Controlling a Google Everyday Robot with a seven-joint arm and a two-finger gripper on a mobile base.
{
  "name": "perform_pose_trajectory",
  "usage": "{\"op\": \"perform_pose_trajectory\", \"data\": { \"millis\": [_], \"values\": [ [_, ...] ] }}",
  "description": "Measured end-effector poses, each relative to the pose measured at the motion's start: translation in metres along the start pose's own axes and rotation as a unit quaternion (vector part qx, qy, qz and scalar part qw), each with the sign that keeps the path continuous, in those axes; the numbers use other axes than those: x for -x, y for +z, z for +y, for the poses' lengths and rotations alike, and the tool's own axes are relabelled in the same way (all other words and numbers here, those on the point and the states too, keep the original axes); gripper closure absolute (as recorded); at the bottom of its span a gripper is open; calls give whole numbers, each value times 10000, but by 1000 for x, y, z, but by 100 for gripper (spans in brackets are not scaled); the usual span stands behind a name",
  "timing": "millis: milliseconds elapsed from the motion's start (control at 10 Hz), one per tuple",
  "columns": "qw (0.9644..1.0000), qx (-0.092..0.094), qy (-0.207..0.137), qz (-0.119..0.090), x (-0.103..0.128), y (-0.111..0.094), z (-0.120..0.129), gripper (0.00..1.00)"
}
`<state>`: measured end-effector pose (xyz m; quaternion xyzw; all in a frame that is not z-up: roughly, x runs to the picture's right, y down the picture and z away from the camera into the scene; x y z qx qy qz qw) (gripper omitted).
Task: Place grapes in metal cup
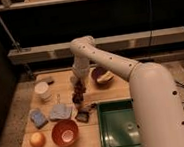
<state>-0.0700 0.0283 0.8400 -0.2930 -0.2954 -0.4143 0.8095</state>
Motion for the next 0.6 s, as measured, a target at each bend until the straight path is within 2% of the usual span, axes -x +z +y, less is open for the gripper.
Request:
{"op": "perform_pose_trajectory", "data": {
  "millis": [600],
  "values": [
    [10000, -2, -14, -6, 1, 0, -1, 29]
  ]
}}
